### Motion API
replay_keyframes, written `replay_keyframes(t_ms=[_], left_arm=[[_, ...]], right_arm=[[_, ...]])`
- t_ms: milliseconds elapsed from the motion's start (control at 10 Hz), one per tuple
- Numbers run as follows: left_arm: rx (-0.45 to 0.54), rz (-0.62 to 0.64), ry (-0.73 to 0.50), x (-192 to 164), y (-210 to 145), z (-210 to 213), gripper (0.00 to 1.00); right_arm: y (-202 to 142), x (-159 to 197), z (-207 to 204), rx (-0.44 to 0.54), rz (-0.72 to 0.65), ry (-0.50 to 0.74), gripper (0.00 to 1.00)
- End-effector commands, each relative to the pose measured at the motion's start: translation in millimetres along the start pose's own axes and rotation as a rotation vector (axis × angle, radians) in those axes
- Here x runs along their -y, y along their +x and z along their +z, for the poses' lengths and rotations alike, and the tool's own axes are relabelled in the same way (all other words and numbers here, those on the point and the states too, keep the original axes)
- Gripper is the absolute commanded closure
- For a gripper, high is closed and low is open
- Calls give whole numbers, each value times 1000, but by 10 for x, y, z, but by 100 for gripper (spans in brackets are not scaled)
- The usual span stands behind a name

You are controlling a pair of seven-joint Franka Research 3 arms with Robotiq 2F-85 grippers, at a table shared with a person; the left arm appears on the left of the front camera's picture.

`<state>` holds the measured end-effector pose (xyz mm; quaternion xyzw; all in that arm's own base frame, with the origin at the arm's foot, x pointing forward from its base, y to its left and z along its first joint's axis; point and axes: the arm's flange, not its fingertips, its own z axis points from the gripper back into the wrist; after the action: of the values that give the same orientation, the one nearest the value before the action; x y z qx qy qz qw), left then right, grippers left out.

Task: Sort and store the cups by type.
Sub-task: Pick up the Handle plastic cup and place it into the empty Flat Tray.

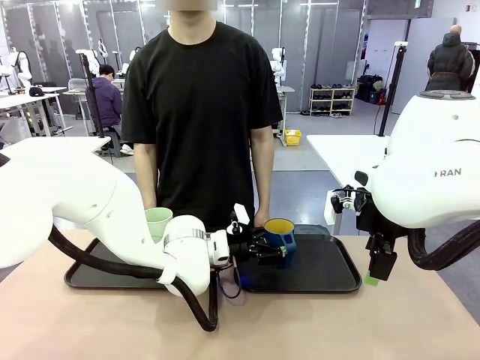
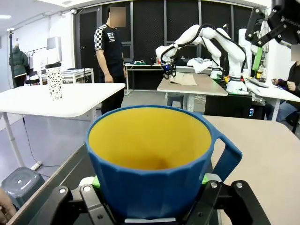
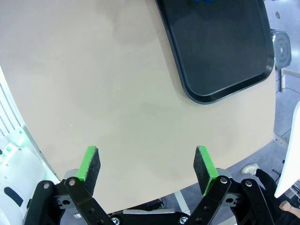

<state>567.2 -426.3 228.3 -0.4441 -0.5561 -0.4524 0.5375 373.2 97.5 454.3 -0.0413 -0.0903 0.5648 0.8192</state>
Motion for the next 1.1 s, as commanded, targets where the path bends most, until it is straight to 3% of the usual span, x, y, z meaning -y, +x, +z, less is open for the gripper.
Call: replay_keyframes(t_ms=[0,1000], left_arm=[[-11,-24,45,19,-94,-27,26],[-36,-13,76,10,-398,69,26]], right_arm=[[-2,-19,18,-18,-17,-10,0],[-2,-19,18,-18,-17,-10,0]])
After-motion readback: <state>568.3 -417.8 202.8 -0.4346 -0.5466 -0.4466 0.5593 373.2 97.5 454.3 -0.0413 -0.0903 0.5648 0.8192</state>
